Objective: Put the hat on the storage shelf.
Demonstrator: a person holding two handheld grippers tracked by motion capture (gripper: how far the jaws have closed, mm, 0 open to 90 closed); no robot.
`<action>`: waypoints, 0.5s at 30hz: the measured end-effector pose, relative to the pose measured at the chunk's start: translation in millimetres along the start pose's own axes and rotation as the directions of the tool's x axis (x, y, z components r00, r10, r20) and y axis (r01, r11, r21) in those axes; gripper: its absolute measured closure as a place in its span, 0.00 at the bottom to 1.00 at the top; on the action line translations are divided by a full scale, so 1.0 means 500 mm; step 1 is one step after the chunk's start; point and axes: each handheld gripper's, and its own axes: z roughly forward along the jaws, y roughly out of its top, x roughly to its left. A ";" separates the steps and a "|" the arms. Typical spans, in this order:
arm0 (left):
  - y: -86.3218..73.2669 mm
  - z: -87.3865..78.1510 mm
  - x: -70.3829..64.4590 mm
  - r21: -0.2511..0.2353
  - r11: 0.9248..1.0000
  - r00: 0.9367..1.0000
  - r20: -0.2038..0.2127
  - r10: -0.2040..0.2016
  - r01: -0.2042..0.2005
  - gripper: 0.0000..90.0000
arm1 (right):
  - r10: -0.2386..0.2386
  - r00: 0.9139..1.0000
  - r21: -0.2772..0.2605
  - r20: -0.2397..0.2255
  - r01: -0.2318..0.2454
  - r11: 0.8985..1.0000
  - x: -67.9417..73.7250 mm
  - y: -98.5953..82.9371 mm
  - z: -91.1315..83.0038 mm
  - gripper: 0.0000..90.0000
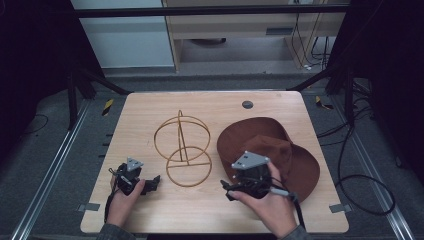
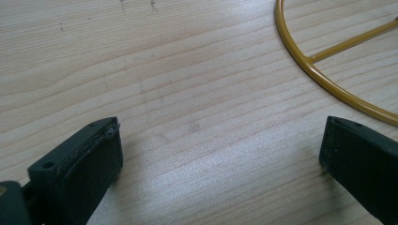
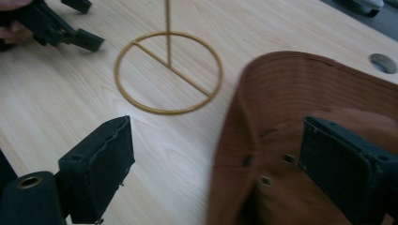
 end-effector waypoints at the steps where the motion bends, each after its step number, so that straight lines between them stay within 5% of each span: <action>1: 0.000 0.000 0.000 0.000 1.000 1.000 -0.001 -0.001 0.001 0.00 | -0.004 1.000 0.007 0.007 0.004 1.000 -0.014 0.001 -0.007 0.11; 9: 0.000 0.000 0.000 0.000 1.000 1.000 0.000 0.000 0.000 0.00 | -0.031 0.996 0.066 0.081 0.025 0.997 -0.108 0.011 -0.055 0.13; 15: 0.000 -0.001 -0.001 0.002 1.000 1.000 -0.002 0.001 -0.001 0.00 | 0.064 0.997 0.081 0.046 -0.067 0.994 -0.183 0.020 -0.082 0.16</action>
